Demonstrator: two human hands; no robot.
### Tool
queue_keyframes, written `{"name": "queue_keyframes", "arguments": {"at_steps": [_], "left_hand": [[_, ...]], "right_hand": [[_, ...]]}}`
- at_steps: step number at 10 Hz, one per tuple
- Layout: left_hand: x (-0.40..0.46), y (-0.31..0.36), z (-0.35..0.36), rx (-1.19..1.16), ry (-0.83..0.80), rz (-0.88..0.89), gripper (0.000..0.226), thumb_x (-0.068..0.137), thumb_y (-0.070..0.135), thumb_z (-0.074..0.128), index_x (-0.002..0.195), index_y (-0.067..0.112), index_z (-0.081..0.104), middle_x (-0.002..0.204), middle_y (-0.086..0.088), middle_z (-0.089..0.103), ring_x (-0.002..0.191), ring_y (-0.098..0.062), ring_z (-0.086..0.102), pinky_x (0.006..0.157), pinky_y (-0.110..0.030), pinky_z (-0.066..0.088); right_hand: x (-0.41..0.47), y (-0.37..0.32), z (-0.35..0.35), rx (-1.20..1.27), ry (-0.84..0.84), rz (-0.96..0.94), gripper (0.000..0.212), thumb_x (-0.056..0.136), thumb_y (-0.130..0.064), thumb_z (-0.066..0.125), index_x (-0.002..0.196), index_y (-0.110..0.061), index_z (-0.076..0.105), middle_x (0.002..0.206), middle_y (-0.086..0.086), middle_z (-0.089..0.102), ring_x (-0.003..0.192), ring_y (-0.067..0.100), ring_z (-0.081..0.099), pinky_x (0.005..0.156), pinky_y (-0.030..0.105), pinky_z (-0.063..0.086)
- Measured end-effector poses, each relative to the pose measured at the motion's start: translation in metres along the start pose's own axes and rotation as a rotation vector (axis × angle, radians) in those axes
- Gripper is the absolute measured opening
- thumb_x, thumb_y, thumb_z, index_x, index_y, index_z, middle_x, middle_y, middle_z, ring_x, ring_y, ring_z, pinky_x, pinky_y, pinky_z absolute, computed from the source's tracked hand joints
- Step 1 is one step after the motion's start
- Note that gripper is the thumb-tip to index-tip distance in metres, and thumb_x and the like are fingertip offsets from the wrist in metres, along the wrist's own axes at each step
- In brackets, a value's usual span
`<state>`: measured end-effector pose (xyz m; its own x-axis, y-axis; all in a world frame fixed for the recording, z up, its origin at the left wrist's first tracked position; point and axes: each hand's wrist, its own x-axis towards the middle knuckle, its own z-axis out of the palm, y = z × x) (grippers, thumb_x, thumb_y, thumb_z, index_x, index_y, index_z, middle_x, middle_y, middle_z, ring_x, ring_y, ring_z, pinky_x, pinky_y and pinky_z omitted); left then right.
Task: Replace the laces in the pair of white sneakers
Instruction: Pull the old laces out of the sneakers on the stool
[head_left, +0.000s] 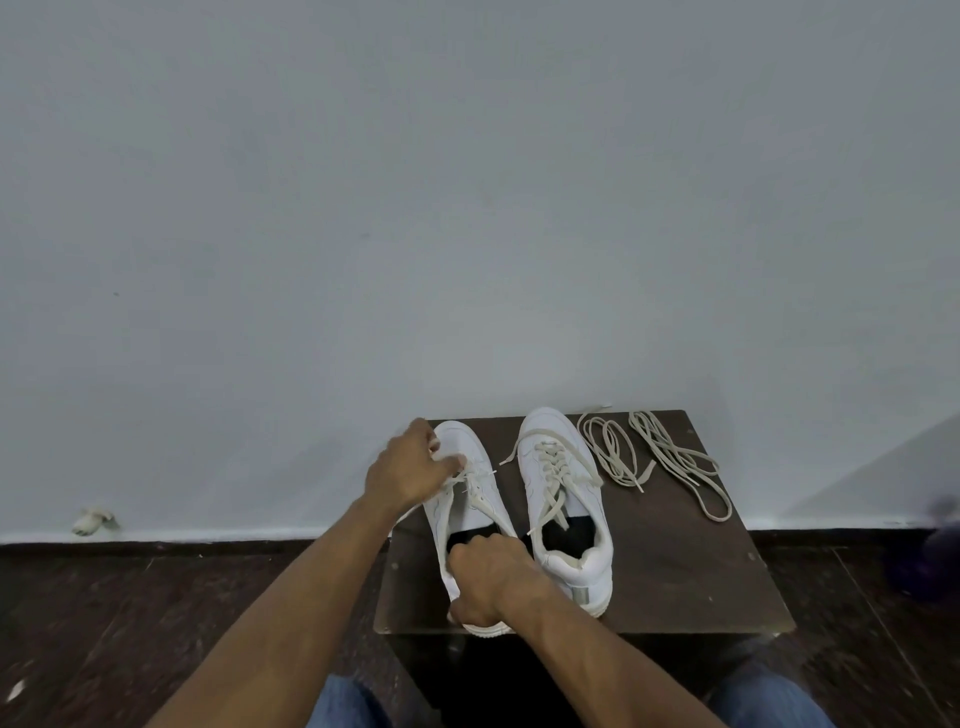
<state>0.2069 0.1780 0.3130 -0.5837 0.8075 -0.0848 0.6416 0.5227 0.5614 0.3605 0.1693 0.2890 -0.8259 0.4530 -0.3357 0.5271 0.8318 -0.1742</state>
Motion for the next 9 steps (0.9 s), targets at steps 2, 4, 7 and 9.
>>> {"name": "queue_keyframes", "arguments": {"at_steps": [2,4,7,9], "left_hand": [[-0.003,0.007,0.009,0.272,-0.121,0.094,0.049,0.079,0.031,0.064,0.120,0.019,0.040,0.111,0.001,0.062,0.096,-0.026,0.061,0.078,-0.035,0.049],[-0.002,0.012,0.005,0.155,-0.153,0.090,0.028,0.086,0.013,0.056,0.110,0.018,0.044,0.099,-0.004,0.060,0.084,-0.022,0.060,0.073,-0.035,0.051],[-0.001,0.017,-0.047,-1.010,0.249,-0.099,0.025,0.093,-0.007,0.049,0.088,0.017,0.045,0.077,-0.007,0.054,0.055,-0.017,0.053,0.055,-0.026,0.047],[-0.015,-0.008,-0.023,-0.172,0.208,0.116,0.037,0.087,0.024,0.067,0.120,0.021,0.051,0.119,0.004,0.049,0.098,-0.013,0.056,0.085,-0.035,0.048]], "right_hand": [[0.001,0.000,0.001,0.000,0.005,-0.003,0.048,0.086,-0.037,0.066,0.120,-0.006,0.053,0.122,0.016,0.058,0.111,0.035,0.056,0.089,0.042,0.045],[0.002,0.001,0.003,0.004,0.011,-0.003,0.047,0.085,-0.038,0.066,0.120,-0.008,0.054,0.122,0.015,0.058,0.110,0.035,0.056,0.089,0.043,0.045],[0.003,0.001,0.004,0.000,0.009,-0.008,0.047,0.086,-0.039,0.064,0.120,-0.008,0.053,0.122,0.015,0.058,0.110,0.034,0.056,0.089,0.042,0.044],[0.001,0.001,0.004,-0.018,0.019,-0.021,0.046,0.086,-0.041,0.064,0.116,-0.007,0.054,0.119,0.015,0.060,0.108,0.035,0.057,0.086,0.041,0.044]]}}
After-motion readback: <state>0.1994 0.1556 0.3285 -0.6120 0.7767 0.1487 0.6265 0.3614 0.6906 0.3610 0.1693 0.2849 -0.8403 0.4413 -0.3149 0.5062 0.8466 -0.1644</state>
